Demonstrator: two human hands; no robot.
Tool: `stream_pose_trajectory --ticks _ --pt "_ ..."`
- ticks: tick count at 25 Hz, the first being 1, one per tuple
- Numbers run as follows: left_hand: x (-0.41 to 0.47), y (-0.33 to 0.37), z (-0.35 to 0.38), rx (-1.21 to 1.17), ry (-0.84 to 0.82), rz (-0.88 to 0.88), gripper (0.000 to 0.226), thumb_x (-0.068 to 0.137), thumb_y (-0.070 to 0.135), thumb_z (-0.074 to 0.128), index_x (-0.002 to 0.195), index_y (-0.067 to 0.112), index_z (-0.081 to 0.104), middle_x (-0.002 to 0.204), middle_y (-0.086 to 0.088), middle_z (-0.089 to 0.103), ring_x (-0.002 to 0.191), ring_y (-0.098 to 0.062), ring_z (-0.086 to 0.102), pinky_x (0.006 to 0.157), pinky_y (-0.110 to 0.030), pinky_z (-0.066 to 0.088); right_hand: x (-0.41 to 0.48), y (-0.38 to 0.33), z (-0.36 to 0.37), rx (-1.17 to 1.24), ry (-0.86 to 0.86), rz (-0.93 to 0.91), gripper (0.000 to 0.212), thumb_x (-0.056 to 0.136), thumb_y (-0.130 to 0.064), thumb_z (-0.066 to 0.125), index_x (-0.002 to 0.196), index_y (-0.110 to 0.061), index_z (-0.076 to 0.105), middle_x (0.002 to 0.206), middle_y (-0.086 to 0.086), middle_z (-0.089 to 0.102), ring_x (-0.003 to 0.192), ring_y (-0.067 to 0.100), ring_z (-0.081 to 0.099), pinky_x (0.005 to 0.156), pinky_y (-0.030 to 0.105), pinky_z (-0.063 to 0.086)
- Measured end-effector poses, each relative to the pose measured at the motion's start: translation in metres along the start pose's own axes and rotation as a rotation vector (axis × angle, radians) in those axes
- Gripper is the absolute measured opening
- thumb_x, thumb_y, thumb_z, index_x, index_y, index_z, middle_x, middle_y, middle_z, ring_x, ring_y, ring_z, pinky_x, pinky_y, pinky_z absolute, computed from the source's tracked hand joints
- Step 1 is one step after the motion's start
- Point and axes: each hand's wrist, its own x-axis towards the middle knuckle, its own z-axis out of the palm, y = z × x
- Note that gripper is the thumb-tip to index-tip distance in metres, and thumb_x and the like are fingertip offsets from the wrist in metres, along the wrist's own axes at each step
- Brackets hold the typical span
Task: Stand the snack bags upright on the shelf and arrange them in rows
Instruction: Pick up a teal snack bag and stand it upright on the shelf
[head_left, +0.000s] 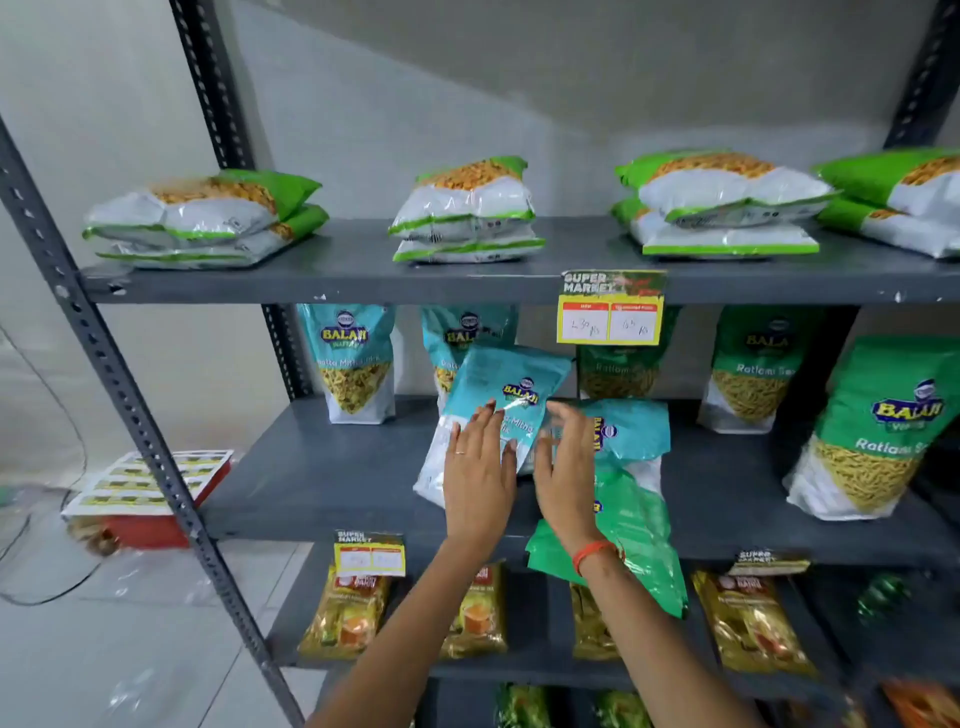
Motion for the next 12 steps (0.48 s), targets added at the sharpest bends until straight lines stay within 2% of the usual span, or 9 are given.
stream_pose_trajectory --ticks 1,2,4,5,9,12 --pt "-0.003 -0.006 0.014 0.022 -0.143 -0.030 0.042 0.089 0.024 0.039 0.125 0.007 0.053 0.133 -0.010 0.058 0.122 -0.024 0.056 0.106 -0.040 0.038 -0.001 0.017 0.006 0.011 -0.069 0.148 0.034 0.085 0.003 0.046 0.118 -0.003 0.050 0.121 0.016 0.052 0.113 0.030 0.051 0.096 0.025 0.037" --pt "-0.003 -0.009 0.024 0.051 -0.178 -0.058 0.046 0.086 0.026 0.038 0.125 0.008 0.054 0.133 -0.009 0.058 0.121 -0.023 0.057 0.101 -0.042 0.044 -0.001 0.027 0.010 0.031 -0.139 0.276 0.034 0.085 0.007 0.045 0.117 -0.001 0.051 0.121 0.019 0.055 0.113 0.032 0.053 0.095 0.022 0.036" --pt "-0.009 -0.014 0.043 0.089 -0.323 -0.045 0.051 0.082 0.028 0.038 0.126 0.010 0.054 0.132 -0.005 0.059 0.119 -0.020 0.059 0.095 -0.042 0.049 -0.003 0.053 0.018 0.074 -0.234 0.495 0.035 0.085 0.012 0.040 0.116 0.002 0.053 0.122 0.023 0.059 0.113 0.033 0.057 0.099 0.030 0.041" --pt "-0.010 -0.017 0.055 0.073 -0.321 -0.030 0.052 0.081 0.029 0.037 0.127 0.010 0.054 0.132 -0.004 0.060 0.119 -0.019 0.059 0.094 -0.041 0.050 -0.003 0.065 0.022 0.104 -0.253 0.546 0.035 0.086 0.012 0.038 0.115 0.002 0.054 0.121 0.024 0.060 0.113 0.033 0.058 0.100 0.037 0.043" --pt "-0.007 -0.017 0.079 0.148 -0.356 0.025 0.049 0.084 0.030 0.036 0.123 0.009 0.058 0.130 -0.007 0.061 0.119 -0.021 0.059 0.095 -0.043 0.048 0.007 0.084 0.024 0.160 -0.271 0.571 0.030 0.087 0.008 0.041 0.111 -0.001 0.056 0.112 0.020 0.065 0.107 0.031 0.061 0.098 0.047 0.047" --pt "-0.004 -0.026 0.098 0.131 -0.300 0.026 0.036 0.085 0.020 0.044 0.116 0.009 0.059 0.134 -0.010 0.057 0.122 -0.023 0.057 0.103 -0.039 0.042 0.008 0.098 0.024 0.213 -0.218 0.530 0.024 0.088 0.004 0.045 0.104 -0.008 0.058 0.099 0.012 0.068 0.097 0.029 0.066 0.092 0.046 0.051"
